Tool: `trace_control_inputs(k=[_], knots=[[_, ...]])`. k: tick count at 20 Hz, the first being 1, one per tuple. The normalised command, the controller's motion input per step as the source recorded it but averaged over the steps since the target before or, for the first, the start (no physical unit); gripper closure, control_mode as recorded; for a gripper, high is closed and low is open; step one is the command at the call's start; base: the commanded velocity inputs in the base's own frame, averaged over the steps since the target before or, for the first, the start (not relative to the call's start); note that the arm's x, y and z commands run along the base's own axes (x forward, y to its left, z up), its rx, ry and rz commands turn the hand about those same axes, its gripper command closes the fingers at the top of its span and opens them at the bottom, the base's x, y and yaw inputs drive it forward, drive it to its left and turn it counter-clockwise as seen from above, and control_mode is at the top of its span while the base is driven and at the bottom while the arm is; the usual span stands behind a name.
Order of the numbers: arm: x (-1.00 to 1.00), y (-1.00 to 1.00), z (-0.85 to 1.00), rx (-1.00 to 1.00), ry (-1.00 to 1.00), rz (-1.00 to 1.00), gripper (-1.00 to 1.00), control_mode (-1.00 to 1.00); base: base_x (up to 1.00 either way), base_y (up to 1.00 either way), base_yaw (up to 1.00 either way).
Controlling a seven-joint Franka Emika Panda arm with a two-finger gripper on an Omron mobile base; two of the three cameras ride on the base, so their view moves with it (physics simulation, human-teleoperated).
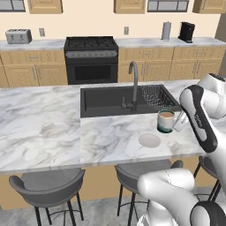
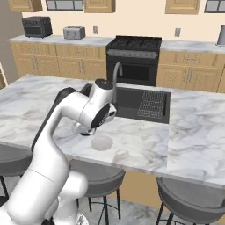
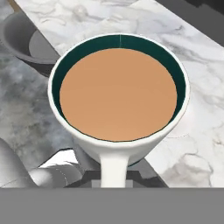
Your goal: Pick the cup of tea, navigate to the dining table, and place it on the saucer.
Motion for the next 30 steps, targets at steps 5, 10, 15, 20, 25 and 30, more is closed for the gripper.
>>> trace_control_inputs(k=[5,10,15,20,25,30], knots=[[0.46,-0.05,-0.42,0.00,0.00,0.22,1.00,-1.00,0.00,0.00,0.00],[0.54,-0.06,-0.43,0.00,0.00,0.22,1.00,-1.00,0.00,0.00,0.00],[0.53,-0.07,-0.43,0.00,0.00,0.21,1.00,-1.00,0.00,0.00,0.00],[0.48,-0.15,-0.38,0.00,0.00,0.20,1.00,-1.00,0.00,0.00,0.00],[0.40,-0.17,-0.37,0.00,0.00,0.19,1.00,-1.00,0.00,0.00,0.00],[0.40,-0.03,-0.33,0.00,0.00,0.15,1.00,-1.00,0.00,0.00,0.00]])
